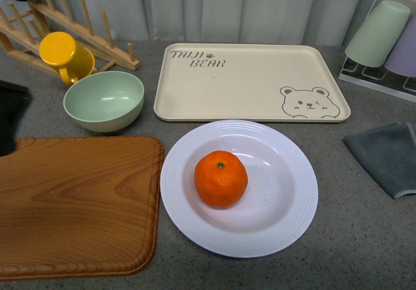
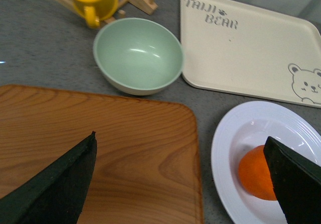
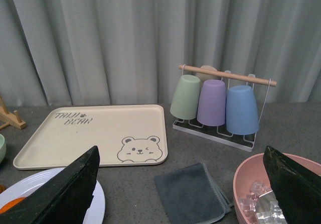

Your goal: Place orange and plate with both arms

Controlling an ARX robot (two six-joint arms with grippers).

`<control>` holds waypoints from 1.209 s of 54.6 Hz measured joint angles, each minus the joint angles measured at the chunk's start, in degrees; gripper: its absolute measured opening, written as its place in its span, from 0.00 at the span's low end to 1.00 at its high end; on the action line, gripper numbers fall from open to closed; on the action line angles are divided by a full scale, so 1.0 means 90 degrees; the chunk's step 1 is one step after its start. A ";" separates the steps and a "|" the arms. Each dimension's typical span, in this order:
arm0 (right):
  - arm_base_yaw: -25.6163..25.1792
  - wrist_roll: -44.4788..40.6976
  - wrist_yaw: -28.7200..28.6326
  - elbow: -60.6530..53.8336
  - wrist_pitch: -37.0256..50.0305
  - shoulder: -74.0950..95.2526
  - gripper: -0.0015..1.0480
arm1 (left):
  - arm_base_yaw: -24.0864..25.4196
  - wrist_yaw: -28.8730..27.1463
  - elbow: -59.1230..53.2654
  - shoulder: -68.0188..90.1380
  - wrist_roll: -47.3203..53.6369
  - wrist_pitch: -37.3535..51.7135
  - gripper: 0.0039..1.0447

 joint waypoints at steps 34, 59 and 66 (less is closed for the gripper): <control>0.0000 0.0002 0.0000 0.0000 -0.0005 0.0000 0.91 | 0.1880 0.1610 -0.1447 -0.4148 0.2127 0.0253 0.34; 0.0000 0.0000 0.0000 0.0000 -0.0005 0.0000 0.91 | 0.1899 0.1673 -0.1447 -0.5309 0.2271 -0.0874 0.04; 0.0000 0.0000 0.0000 0.0000 -0.0005 0.0000 0.91 | 0.1899 0.1673 -0.1447 -0.5549 0.2271 -0.1115 0.04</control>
